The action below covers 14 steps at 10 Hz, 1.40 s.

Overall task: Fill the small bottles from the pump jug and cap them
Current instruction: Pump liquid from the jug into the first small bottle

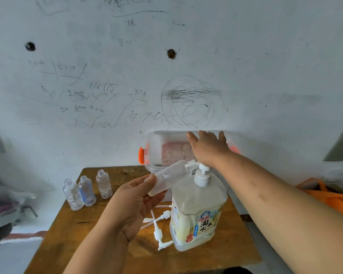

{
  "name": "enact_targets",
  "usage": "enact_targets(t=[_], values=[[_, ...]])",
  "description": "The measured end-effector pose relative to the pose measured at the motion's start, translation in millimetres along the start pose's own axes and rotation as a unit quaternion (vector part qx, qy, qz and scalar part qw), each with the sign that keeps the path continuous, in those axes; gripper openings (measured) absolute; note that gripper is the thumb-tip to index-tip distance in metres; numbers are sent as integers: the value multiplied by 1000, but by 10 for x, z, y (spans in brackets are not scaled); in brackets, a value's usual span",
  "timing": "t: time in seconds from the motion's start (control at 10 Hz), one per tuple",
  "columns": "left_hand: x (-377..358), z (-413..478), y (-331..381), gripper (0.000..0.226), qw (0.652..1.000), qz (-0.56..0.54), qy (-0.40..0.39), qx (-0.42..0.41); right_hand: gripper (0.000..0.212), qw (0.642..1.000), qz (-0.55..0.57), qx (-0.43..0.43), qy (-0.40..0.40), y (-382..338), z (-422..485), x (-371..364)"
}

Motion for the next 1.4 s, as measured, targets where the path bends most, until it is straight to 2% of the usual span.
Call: enact_targets(t=[0.1, 0.2, 0.3, 0.4, 0.5, 0.6, 0.7, 0.9, 1.0, 1.1, 1.2, 1.3, 1.4], values=[[20, 31, -12, 26, 1000, -4, -8, -1, 63, 1000, -5, -8, 4, 21, -14, -20], [43, 71, -36, 27, 1000, -7, -9, 3, 52, 998, -53, 41, 4, 53, 23, -59], [59, 95, -58, 26, 1000, -4, -1, 9, 53, 997, -67, 34, -1, 95, 27, -172], [62, 85, -73, 23, 1000, -3, 11, 19, 39, 999, -31, 18, 6, 19, -100, -146], [42, 41, -72, 22, 999, 1, 24, 21, 41, 999, -14, 30, 18, -56, -230, -23], [27, 3, -47, 22, 1000, 1, 23, 13, 56, 999, 1, 30, 12, -76, -227, 79], [3, -19, -10, 24, 1000, 2, 15, 8, 65, 999, 18, 5, 40, -97, -168, 136], [19, -5, 8, 22, 1000, 7, 18, 4, 59, 1000, -2, 3, 10, -78, -172, 86], [35, 45, -22, 23, 1000, 4, 16, 7, 47, 998, -48, 47, 3, -42, -130, 29], [38, 75, -33, 21, 999, 7, 34, 15, 51, 998, -50, 19, -22, 28, -81, -114], [24, 47, -44, 20, 999, 14, 47, 23, 44, 1000, -16, 26, 1, 27, -134, -154], [13, 3, -56, 19, 998, 17, 53, 23, 46, 998, -28, 51, 32, -13, -191, -76], [2, -32, -34, 22, 999, 17, 47, 17, 68, 999, -8, 17, 28, -6, -95, -5]])
Point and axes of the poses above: each hand's wrist, its own z-axis towards the middle knuckle, its own x-axis out of the back of the hand, y = z × x, the point moved 1 cm from there along z, towards the middle knuckle, and after that the axes turned 13 degrees about x, right-handed, at the moved point
